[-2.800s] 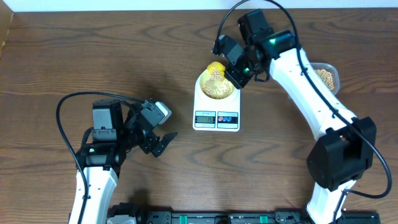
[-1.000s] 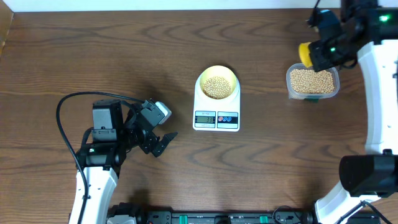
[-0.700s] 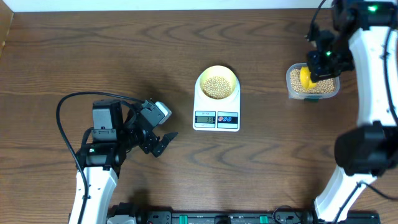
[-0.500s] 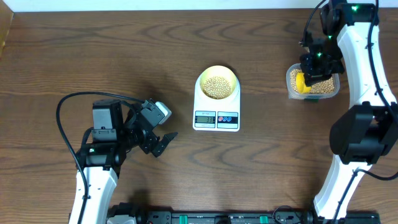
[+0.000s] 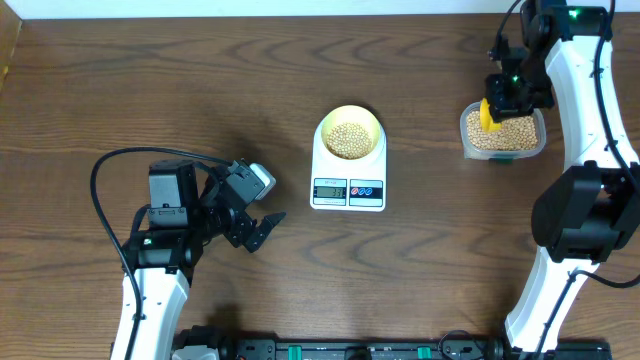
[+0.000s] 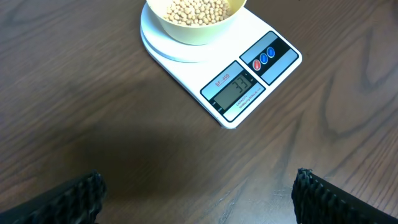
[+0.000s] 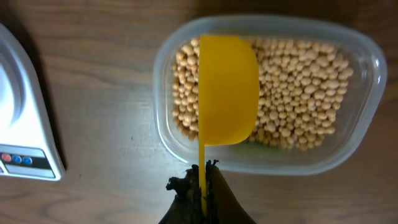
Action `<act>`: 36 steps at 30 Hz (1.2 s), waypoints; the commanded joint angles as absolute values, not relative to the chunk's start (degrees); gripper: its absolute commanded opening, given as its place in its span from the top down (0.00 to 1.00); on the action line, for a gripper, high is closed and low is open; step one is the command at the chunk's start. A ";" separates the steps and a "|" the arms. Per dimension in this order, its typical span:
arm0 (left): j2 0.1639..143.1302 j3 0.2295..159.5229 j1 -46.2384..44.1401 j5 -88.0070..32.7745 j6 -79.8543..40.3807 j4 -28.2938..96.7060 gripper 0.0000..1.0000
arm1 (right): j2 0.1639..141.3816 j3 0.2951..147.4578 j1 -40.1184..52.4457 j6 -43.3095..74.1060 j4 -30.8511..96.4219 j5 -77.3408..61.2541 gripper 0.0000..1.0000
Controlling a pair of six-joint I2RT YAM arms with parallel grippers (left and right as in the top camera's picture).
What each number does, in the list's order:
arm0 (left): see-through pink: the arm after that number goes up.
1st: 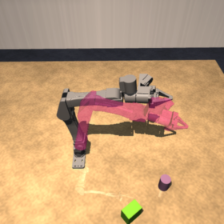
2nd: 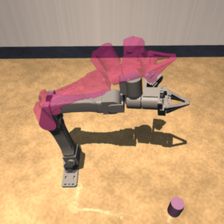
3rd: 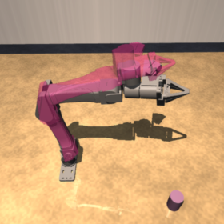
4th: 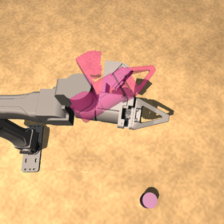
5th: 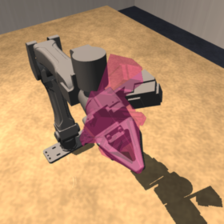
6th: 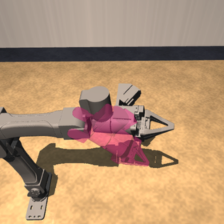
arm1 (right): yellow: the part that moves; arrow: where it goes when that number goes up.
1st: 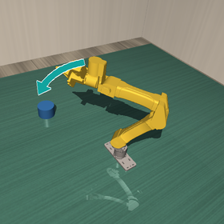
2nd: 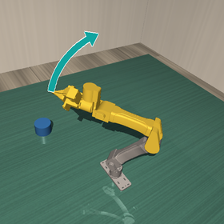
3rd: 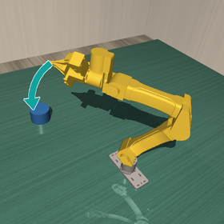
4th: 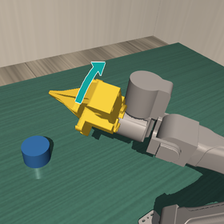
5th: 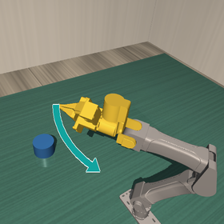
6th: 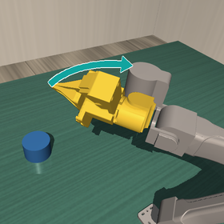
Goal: Scoop item into bowl and weigh 50g on scale
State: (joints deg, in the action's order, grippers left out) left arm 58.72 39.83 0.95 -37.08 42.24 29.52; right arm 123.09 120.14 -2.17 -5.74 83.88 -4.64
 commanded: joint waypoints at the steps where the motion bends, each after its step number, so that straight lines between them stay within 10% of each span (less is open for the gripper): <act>1: 58.72 40.05 0.82 -36.77 42.81 29.47 0.02 | 123.94 118.93 -2.70 -3.68 83.33 -4.40 0.99; 36: 58.72 40.07 0.82 -36.77 42.81 29.47 0.02 | 123.68 118.98 -3.40 -3.05 82.21 -4.73 0.99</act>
State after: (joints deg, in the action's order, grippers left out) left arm 58.72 39.83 0.95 -37.08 42.24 29.52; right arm 124.51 119.09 -2.72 -3.51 81.23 -4.67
